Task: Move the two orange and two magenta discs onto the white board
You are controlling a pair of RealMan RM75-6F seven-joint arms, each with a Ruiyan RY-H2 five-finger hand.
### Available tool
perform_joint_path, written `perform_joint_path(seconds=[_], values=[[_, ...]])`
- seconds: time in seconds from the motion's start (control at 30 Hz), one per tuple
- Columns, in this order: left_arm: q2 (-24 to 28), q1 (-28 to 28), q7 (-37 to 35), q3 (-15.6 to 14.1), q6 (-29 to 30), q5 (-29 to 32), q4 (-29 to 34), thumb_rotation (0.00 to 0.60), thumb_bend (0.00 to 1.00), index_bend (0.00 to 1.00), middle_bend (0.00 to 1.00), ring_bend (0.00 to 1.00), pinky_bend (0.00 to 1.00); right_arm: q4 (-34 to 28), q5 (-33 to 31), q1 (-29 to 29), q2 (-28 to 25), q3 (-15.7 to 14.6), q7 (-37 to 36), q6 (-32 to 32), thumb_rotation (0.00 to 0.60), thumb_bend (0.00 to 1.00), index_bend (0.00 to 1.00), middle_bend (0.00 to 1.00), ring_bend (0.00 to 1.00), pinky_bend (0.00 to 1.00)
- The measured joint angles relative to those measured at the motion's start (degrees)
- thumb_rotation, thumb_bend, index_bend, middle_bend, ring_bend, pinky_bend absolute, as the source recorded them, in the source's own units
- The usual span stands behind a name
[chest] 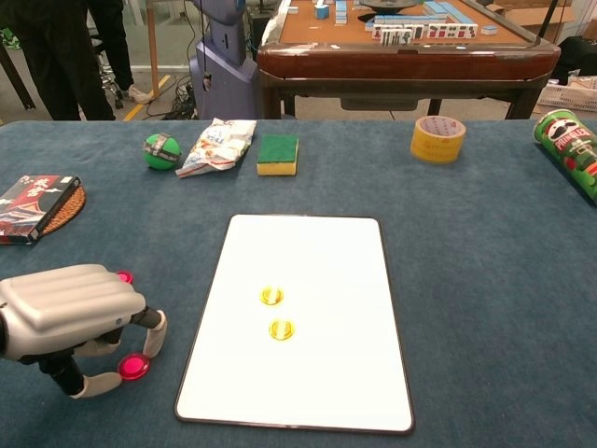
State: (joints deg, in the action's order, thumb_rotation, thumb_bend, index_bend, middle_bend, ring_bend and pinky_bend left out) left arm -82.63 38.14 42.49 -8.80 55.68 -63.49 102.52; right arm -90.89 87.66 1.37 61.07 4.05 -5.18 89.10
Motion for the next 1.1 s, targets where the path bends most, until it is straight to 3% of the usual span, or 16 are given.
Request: perform_joint_path(seconds=[0.3,0.5,0.8,1.1], values=[[0.2,-0.3,-0.9,0.3,0.2,-0.9,0.1,0.6,0.38,0.58,1.0,1.0,1.0,0.0,0.0,0.0,0.0,0.0,0.0,0.0,0.6,0.0,0.14,0.27,0.26,0.38],[1.0,0.1,-1.4,2.1,0.9,-1.1,1.5,0.6,0.38,0.58,1.0,1.0,1.0,0.0,0.1,0.0,0.0,0.0,0.1,0.0,0.6,0.0,0.14,0.27,0.26,0.38],[1.4,3.0,0.0,7.7,1.7,1.0,3.9,0.6,0.38,0.58,1.0,1.0,1.0,-0.1,0.6,-0.3,-0.1,-0.1,-0.2,0.9,0.6,0.0,0.14,0.27,0.26,0.38],[-2.1,7.3,1.5,13.7,1.9,5.1,3.2,0.6,0.38,0.56,1.0,1.0,1.0,0.0,1.0,-1.0,-0.4,-0.1,-1.3,2.4,0.6,0.0,0.14,0.27,0.26,0.38]])
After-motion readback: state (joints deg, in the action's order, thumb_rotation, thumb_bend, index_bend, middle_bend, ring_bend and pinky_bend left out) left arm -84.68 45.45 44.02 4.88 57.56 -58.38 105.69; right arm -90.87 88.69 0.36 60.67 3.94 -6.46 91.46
